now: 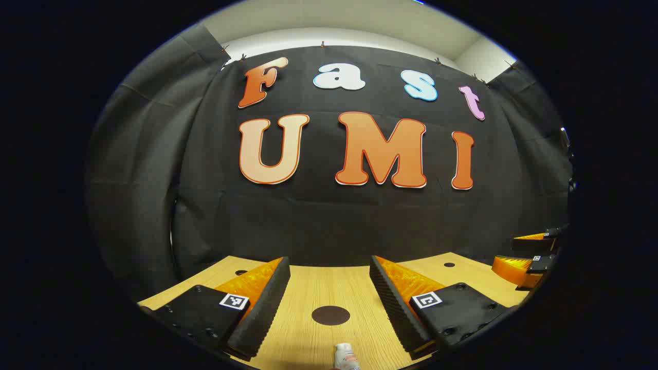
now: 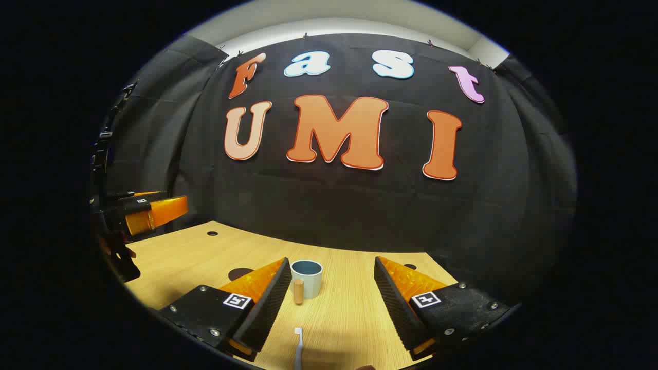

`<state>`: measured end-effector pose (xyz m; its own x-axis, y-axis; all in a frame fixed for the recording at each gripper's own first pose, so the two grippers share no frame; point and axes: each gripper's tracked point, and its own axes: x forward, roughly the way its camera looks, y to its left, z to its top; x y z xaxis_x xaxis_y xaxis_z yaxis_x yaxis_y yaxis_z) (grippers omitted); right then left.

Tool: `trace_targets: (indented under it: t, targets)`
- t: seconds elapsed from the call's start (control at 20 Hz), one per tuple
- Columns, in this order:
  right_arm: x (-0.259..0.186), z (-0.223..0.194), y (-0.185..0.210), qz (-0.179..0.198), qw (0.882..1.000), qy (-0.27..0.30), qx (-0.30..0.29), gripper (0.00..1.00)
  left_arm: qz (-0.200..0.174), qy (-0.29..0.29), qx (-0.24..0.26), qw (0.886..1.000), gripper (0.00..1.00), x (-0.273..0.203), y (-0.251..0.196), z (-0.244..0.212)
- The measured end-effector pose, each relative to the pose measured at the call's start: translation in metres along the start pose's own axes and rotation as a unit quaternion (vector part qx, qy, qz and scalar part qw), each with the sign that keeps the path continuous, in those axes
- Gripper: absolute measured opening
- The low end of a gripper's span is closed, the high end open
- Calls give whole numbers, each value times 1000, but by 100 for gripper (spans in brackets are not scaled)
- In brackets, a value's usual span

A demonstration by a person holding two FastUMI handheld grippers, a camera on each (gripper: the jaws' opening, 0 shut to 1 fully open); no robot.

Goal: Put the toothbrush and toothpaste on the desktop into the cup, then pick up the cup and place it on the coaster on the desktop.

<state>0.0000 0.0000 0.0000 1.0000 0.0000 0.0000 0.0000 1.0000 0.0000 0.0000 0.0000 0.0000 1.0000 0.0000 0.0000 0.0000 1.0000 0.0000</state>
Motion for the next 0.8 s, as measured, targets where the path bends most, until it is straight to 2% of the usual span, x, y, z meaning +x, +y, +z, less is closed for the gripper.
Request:
trace_targets:
  t: [0.2,0.45,0.8]
  targets:
    - [-5,3,-3,3,1000,-1,5,97,-7,0,13,1000,98,-4,-8,5]
    - [-7,-13,0,18,999,33,25,97,-24,5,36,999,98,-6,-22,0]
    - [-9,-8,2,34,998,44,14,97,-24,20,44,999,98,-8,-23,-2]
